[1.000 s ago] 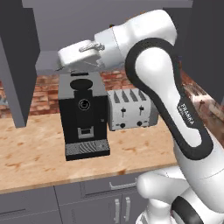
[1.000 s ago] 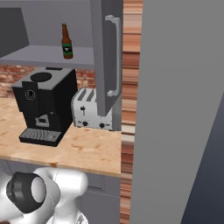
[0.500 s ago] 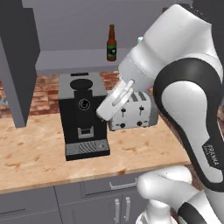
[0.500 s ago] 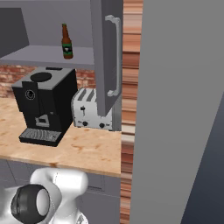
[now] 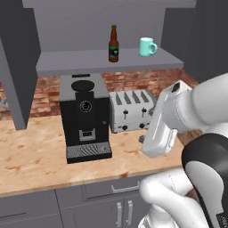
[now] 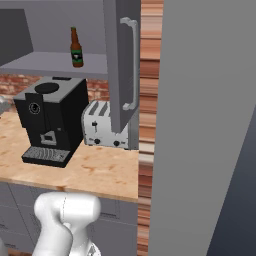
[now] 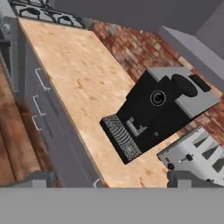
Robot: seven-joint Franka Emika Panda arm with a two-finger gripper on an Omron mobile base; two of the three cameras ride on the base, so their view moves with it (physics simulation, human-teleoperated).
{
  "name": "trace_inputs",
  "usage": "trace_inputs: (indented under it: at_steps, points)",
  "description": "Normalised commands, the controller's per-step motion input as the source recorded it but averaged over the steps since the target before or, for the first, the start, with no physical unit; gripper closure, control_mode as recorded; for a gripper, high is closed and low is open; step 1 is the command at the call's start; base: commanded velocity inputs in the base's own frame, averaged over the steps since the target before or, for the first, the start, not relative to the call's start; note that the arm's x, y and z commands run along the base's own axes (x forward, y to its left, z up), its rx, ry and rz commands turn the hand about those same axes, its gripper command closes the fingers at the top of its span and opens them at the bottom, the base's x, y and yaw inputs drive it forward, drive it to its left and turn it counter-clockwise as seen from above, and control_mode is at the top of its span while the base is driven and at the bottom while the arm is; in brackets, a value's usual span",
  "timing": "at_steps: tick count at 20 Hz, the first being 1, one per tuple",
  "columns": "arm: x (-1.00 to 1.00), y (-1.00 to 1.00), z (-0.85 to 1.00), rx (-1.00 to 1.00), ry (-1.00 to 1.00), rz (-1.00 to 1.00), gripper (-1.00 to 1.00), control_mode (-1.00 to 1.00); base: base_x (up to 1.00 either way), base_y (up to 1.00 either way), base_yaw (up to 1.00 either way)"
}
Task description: Open the cabinet directly in front. Then move the beer and the mug to the dining counter with the candle on it.
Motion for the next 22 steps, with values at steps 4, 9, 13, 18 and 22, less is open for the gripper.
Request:
trace_inputs:
  at_steps: [4, 9, 13, 18, 22]
  points:
    - [-0.06, -0.15, 0.5, 0.12, -0.27, -0.16, -1.0, -1.0, 0.0, 0.0, 0.0]
    - [0.0, -0.02, 0.45, 0.19, -0.09, -0.31, -1.0, -1.0, 0.0, 0.0, 0.0]
    - [0.0, 0.0, 0.39, 0.1, -0.02, -0.48, -1.0, -1.0, 0.0, 0.0, 0.0]
    - [0.13, -0.08, 0.39, 0.07, 0.0, -0.47, -1.0, -1.0, 0.0, 0.0, 0.0]
    - [0.03, -0.18, 0.17, 0.04, -0.05, -0.15, -1.0, -1.0, 0.0, 0.0, 0.0]
